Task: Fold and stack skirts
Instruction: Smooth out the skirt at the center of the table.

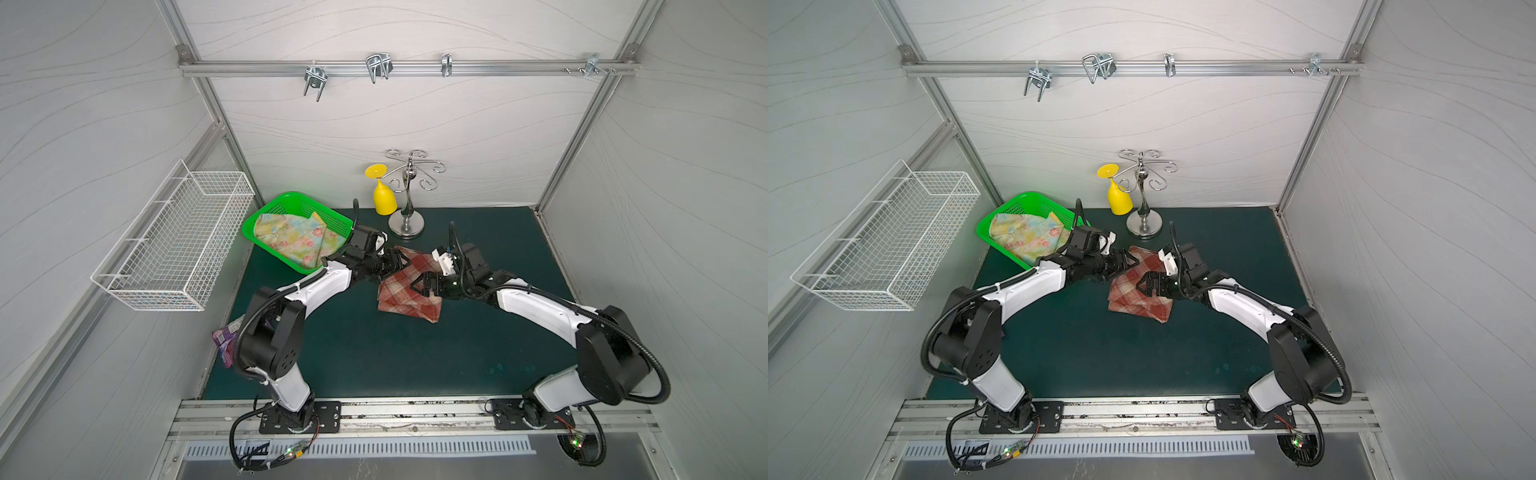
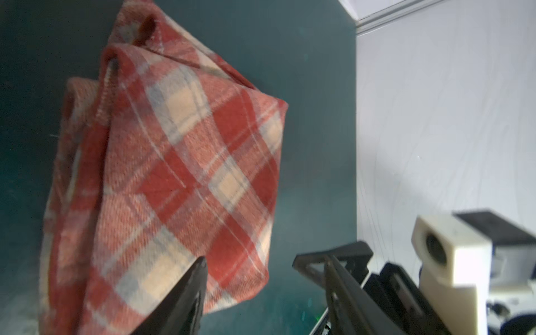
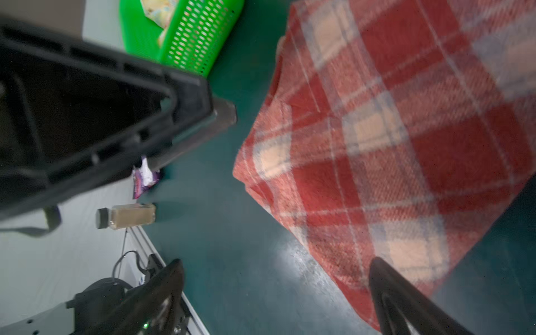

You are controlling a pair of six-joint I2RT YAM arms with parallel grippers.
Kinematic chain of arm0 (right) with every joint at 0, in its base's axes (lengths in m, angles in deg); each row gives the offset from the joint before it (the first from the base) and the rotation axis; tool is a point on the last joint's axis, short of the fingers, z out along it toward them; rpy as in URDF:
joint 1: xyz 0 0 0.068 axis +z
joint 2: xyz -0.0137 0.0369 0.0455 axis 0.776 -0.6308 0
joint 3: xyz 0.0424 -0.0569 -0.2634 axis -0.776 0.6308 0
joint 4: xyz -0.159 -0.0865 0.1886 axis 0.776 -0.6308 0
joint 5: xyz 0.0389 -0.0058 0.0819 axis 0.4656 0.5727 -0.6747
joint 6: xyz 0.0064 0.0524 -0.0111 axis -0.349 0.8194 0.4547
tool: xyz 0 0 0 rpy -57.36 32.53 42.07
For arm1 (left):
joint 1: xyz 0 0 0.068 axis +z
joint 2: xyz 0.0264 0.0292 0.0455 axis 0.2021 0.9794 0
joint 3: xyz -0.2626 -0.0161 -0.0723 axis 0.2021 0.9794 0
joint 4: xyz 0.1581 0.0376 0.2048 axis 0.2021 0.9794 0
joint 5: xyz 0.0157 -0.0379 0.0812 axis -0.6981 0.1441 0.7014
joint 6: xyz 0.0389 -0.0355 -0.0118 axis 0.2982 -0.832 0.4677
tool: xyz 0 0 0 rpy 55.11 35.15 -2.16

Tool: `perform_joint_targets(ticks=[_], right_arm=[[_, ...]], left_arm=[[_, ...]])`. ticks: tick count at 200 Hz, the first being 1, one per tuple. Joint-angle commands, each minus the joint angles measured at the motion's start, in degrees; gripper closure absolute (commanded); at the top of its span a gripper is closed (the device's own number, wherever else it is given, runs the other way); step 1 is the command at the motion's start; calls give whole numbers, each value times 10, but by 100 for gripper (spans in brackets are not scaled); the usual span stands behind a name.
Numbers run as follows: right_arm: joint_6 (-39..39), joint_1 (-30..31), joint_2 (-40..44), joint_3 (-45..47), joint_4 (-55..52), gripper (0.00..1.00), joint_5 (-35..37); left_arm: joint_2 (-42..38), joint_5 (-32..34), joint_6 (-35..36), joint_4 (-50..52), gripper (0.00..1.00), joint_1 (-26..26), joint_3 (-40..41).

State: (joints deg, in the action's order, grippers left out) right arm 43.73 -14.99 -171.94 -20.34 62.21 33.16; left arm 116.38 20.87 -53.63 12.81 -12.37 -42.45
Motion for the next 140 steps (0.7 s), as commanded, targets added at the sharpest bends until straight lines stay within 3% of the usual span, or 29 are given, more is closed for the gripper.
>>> perform_joint_targets(ticks=[1,79,140], right_arm=[[-13,14,-23,11,42,1,34],[8,57,-102,58,97,1,49],[36,93,-97,114,114,1,78]], left_arm=[[52,-4,10,14,36,3,-34],[137,17,26,41,37,12,-82],[170,30,35,62,37,20,-108]])
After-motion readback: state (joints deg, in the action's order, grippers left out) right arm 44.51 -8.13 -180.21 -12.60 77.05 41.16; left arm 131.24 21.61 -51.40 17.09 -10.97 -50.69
